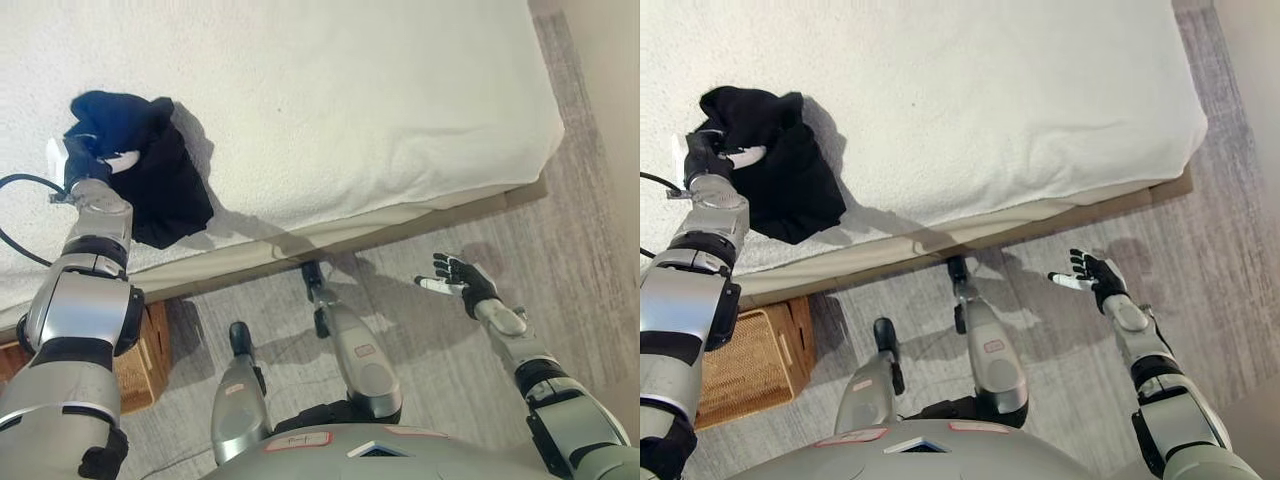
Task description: Put the clothes on the bed into the basket.
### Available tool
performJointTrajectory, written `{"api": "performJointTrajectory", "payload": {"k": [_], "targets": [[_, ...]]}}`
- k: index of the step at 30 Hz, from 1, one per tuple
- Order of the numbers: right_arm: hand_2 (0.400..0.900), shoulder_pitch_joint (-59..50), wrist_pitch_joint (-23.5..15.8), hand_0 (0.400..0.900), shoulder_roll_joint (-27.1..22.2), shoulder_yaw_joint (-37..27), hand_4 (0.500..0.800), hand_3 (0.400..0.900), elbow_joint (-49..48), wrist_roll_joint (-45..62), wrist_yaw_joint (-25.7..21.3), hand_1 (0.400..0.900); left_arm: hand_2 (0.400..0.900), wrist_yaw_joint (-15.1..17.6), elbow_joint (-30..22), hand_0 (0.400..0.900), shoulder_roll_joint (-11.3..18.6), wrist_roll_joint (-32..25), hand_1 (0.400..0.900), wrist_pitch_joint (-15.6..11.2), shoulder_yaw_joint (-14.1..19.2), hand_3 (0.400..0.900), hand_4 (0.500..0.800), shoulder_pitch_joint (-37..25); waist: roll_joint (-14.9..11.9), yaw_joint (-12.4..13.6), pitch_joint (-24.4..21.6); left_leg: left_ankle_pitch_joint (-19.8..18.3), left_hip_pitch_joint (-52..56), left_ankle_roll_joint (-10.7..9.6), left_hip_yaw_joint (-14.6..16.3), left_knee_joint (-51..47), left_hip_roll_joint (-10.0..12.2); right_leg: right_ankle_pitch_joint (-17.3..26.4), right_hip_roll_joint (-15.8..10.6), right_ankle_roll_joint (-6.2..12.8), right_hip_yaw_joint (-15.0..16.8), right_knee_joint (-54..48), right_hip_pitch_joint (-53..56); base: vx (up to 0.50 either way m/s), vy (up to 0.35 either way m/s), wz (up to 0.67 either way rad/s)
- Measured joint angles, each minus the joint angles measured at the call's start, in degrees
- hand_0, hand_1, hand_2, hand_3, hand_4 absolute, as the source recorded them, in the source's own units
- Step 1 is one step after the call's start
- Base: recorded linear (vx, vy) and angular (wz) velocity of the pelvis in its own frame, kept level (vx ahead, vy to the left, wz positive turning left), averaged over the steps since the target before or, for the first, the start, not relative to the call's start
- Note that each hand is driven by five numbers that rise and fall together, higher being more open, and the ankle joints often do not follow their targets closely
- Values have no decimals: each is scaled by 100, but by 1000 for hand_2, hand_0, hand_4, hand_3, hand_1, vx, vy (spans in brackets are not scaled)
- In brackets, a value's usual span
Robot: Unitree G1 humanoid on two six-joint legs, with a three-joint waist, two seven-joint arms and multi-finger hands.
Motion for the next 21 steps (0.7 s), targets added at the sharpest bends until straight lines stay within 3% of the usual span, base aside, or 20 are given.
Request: {"api": "performJointTrajectory", "payload": {"k": [4, 9, 15, 21], "targets": [[900, 97, 15, 900, -36, -239, 800, 900, 314, -96, -1, 900, 400, -148, -14, 400, 28, 109, 400, -14, 251, 400, 500, 602, 137, 75, -156, 31, 263, -43, -17, -133, 45, -6, 14, -8, -67, -81, 256, 56, 36, 11], [900, 518, 31, 900, -200, -412, 800, 900, 450, -117, 18, 900, 400, -260, -9, 400, 207, 342, 400, 3, 515, 400, 500, 1266, 308, 369, -274, 66, 488, -45, -109, -273, 87, -17, 16, -24, -175, -203, 529, 18, 31, 10], [900, 723, 57, 900, -260, -641, 800, 900, 357, -275, 138, 900, 400, -425, 20, 400, 930, 793, 400, -2, 1442, 400, 500, 2296, 345, 460, -302, 73, 633, -45, -134, -283, 101, -21, 24, -29, -208, -238, 700, 6, 8, 2], [900, 934, 62, 900, -416, -639, 800, 900, 149, -358, 373, 900, 400, -499, 464, 400, 1497, 1066, 400, 14, 2290, 400, 500, 2913, 343, 638, -330, 70, 731, -47, -177, -290, 119, -22, 24, -30, -257, -273, 843, 2, -3, 2]]}}
